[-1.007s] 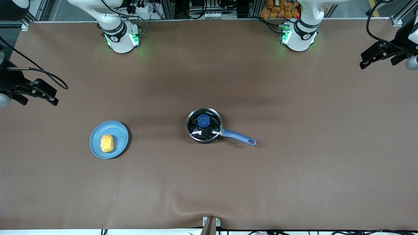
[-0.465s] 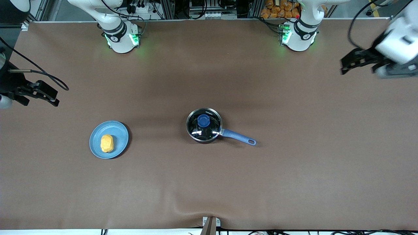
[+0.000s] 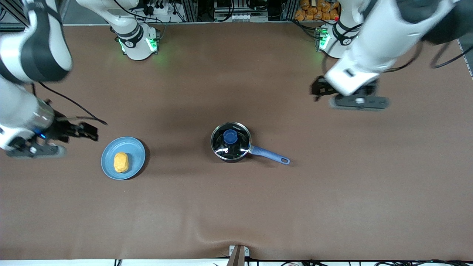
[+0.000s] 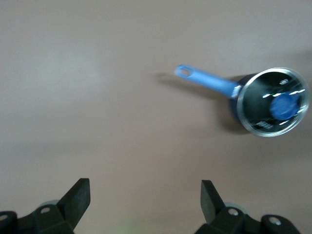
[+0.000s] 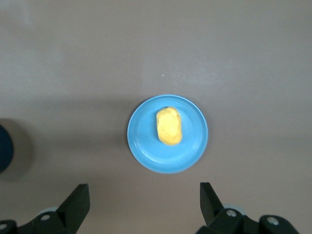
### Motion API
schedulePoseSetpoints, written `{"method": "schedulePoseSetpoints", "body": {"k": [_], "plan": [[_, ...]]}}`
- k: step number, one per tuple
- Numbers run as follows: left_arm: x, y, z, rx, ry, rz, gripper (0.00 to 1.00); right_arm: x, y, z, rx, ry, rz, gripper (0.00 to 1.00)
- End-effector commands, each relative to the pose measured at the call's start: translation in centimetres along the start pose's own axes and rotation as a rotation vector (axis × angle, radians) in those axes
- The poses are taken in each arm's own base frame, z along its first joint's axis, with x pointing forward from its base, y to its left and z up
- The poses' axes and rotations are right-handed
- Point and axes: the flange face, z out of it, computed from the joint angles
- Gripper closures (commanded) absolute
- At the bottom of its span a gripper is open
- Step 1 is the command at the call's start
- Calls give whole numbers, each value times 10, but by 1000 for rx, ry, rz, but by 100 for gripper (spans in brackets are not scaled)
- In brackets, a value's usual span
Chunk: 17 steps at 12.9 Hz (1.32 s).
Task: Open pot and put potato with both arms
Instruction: 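Grasp the lid knob with the left gripper while the right gripper grasps the potato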
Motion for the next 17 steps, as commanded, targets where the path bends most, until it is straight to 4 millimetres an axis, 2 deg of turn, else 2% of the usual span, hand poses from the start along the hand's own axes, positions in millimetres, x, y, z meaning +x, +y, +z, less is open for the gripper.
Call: {"method": "schedulePoseSetpoints", "body": {"k": [1, 3, 4, 6, 8, 10, 11, 13, 17], "plan": [[27, 77, 57, -46, -8, -68, 0, 23, 5, 65, 5, -23, -75, 0], [30, 131, 102, -84, 19, -81, 0, 32, 10, 93, 12, -32, -122, 0], [35, 145, 121, -97, 44, -127, 0, 37, 14, 111, 15, -27, -131, 0], [27, 186, 169, -95, 64, -157, 0, 45, 29, 144, 24, -28, -151, 0], [23, 213, 194, -66, 113, -203, 0, 48, 40, 168, 30, -39, -140, 0], [17, 237, 222, -51, 149, -263, 0, 48, 43, 177, 33, -46, -142, 0], [18, 242, 229, -67, 178, -271, 0, 49, 44, 183, 35, -49, -141, 0], [19, 248, 255, -72, 187, -257, 0, 50, 46, 191, 35, -47, -147, 0], [19, 247, 274, -50, 182, -228, 0, 52, 56, 230, 48, -57, -143, 0]]}}
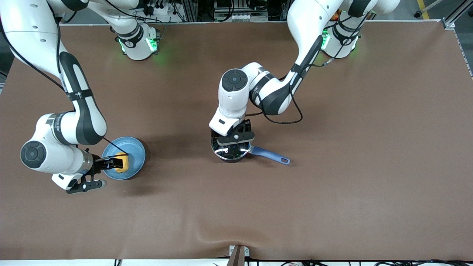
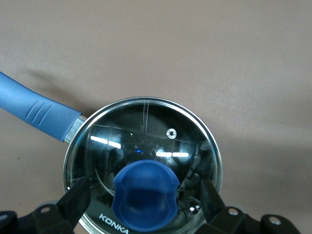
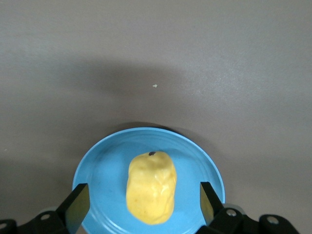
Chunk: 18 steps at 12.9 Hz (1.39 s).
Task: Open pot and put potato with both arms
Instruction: 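Grasp the lid knob with the left gripper while the right gripper grasps the potato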
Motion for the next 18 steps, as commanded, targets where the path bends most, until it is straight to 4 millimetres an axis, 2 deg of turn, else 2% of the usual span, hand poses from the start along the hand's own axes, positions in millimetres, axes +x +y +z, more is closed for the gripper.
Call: {"method": "schedulePoseSetpoints", "body": {"k": [1, 3, 4, 5, 9, 10, 11, 13, 15, 16, 17, 18], "plan": [[1, 4, 9, 17, 24, 25, 0, 3, 13, 29, 14, -10, -32, 0], [-3, 5, 16, 25, 18, 42, 0, -4, 11, 45, 29, -37, -28, 0], [-4, 5, 16, 22, 14, 51, 6, -6, 7, 51, 35, -48, -26, 0], [-4, 5, 16, 19, 9, 55, 27, -8, 6, 55, 40, -54, -24, 0], [-7, 5, 21, 26, 3, 61, 89, -18, 6, 78, 54, -78, -18, 0], [-7, 5, 18, 25, 7, 66, 100, -20, 6, 81, 55, -84, -16, 0], [-6, 5, 12, 26, 10, 95, 100, -21, 6, 82, 56, -87, -16, 0], [2, 2, -13, 28, 12, 143, 100, -20, 4, 82, 56, -90, -23, 1], [21, -8, -58, 8, 30, 129, 100, -20, 4, 80, 55, -87, -26, 42], [33, -14, -93, -26, 52, 123, 100, -19, 4, 80, 56, -87, -33, 63], [37, -23, -118, -21, 33, 135, 100, -19, 3, 78, 55, -84, -45, 77], [43, -36, -142, -6, 14, 157, 100, -17, 4, 73, 52, -77, -48, 82]]}}
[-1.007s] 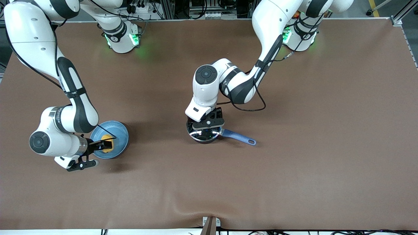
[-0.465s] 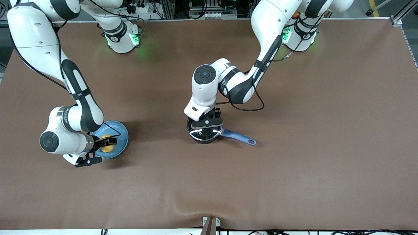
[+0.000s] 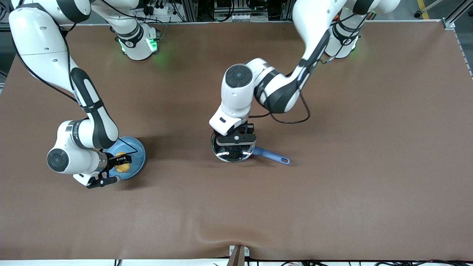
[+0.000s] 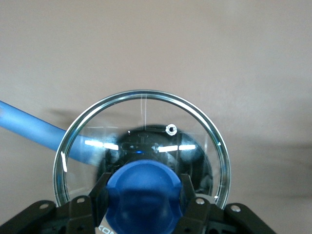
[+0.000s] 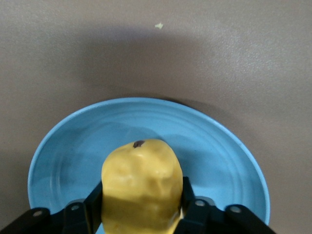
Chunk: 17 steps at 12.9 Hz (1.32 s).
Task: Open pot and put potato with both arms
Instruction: 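Lift the glass lid with the left gripper while the right gripper lifts the potato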
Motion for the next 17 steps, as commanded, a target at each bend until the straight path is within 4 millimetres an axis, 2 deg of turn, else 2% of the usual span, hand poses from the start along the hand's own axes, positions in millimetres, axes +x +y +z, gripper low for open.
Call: {"method": "schedulePoseSetpoints", "body": {"k": [1, 3, 4, 7, 9, 11, 12, 14, 15, 17], "plan": [[14, -41, -76, 39, -45, 27, 100, 5, 1, -14, 9, 32, -22, 84], [22, -80, -101, 125, -121, 72, 100, 9, -4, -36, 2, 63, -23, 85], [30, -102, -112, 139, -141, 95, 100, 8, -13, -52, 3, 70, -31, 87], [50, -180, -130, 141, -128, 82, 100, 6, -67, -99, 111, 91, 17, 88], [59, -228, -131, 142, -124, 68, 100, 6, -118, -121, 128, 84, 74, 87], [66, -289, -123, 143, -137, 61, 100, 6, -187, -138, 140, 66, 150, 87], [69, -329, -109, 148, -152, 12, 100, 4, -228, -143, 137, 63, 209, 87], [60, -383, -69, 141, -143, -1, 100, -2, -308, -150, 126, 77, 278, 87], [56, -411, -46, 138, -134, -10, 100, -7, -341, -144, 124, 77, 301, 87], [39, -446, 5, 130, -119, -1, 100, -7, -390, -119, 147, 120, 315, 87]]}}
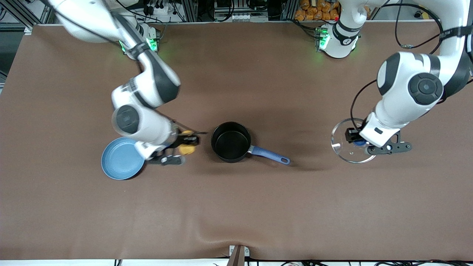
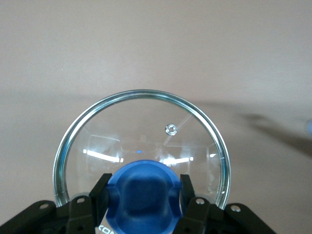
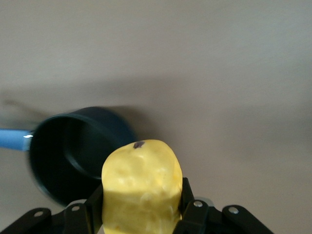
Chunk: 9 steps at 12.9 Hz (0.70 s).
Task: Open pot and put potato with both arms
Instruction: 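Set the lid down with the left gripper while the right gripper lowers the potato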
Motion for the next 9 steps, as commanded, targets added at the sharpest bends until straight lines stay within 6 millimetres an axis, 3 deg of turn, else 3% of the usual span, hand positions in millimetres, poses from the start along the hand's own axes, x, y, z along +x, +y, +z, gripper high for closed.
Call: {"method": "schedulePoseSetpoints", "body": {"k": [1, 4, 6, 9], "plan": [[-28, -25, 61, -28, 40, 0, 100, -9, -40, 41, 20, 47, 27, 87], [-47, -40, 106, -40, 99, 67, 100, -30, -80, 89, 7, 114, -40, 87], [-59, -39, 120, -44, 131, 109, 100, -37, -89, 113, 4, 120, -34, 87], [-61, -35, 153, -51, 142, 136, 100, -41, -94, 147, -7, 141, -56, 87]]}}
